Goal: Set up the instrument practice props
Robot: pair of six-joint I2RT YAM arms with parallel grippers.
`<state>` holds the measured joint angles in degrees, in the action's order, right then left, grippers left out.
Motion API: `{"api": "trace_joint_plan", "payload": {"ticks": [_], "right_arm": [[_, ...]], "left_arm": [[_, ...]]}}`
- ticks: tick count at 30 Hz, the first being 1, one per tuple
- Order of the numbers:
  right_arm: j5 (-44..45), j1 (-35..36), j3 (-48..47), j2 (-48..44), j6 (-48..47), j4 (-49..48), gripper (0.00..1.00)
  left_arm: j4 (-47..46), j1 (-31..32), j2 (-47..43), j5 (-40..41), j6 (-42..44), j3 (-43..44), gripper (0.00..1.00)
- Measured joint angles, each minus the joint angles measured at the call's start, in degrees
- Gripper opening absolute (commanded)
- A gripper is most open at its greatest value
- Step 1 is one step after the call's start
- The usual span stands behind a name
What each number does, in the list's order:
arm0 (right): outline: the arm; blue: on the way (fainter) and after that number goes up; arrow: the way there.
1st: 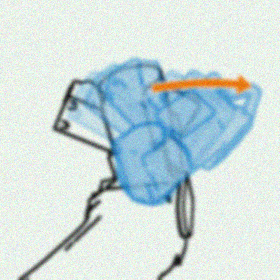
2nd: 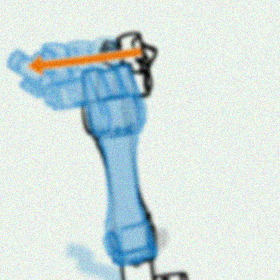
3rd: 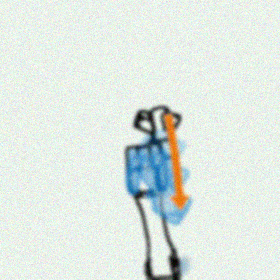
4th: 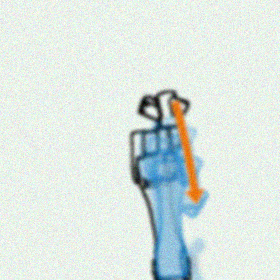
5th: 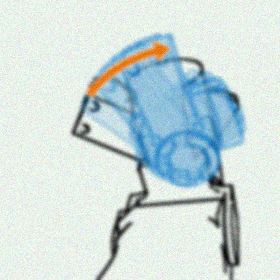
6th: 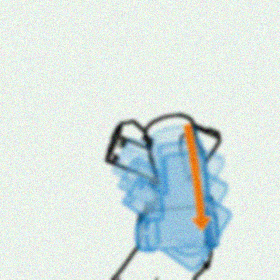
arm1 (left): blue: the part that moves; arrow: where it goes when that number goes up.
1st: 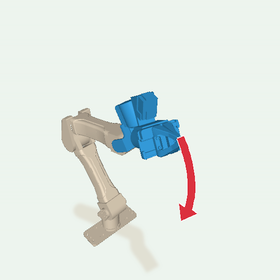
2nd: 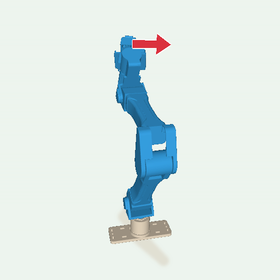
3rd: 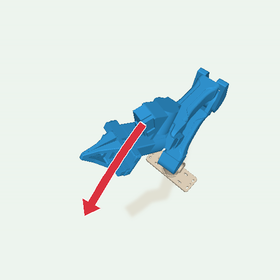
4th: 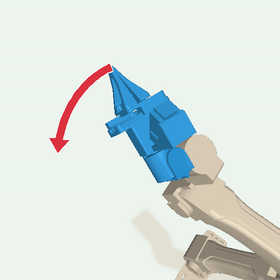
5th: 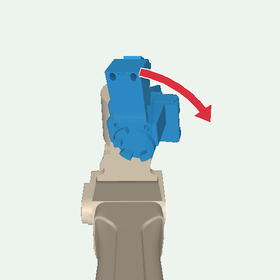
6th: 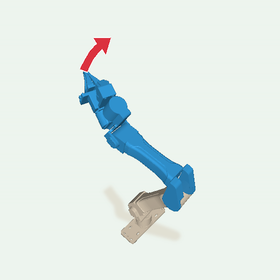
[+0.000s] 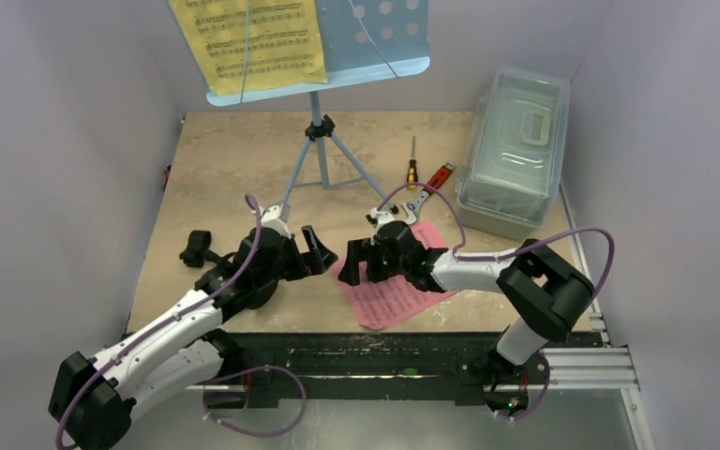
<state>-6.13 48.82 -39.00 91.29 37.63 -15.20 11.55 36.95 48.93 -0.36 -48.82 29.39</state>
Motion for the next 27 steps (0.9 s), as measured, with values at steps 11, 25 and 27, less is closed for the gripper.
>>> {"api": "trace_joint_plan", "payload": {"ticks": [11, 25, 27], "right_arm": [[2.4, -0.4, -2.4, -8.4, -3.4, 10.2, 0.98], [18.2, -11.2, 11.0, -24.9, 2.4, 23.8, 0.98], [17.3, -11.1, 11.8, -24.5, 2.4, 23.1, 0.97]], "left_arm": [[-2.9, 0.0, 5.6, 0.5, -0.3, -1.5, 0.99], [-10.7, 11.3, 25.2, 8.0, -2.1, 0.3, 1.00], [-10.6, 13.2, 25.3, 10.9, -2.8, 0.3, 1.00]]}}
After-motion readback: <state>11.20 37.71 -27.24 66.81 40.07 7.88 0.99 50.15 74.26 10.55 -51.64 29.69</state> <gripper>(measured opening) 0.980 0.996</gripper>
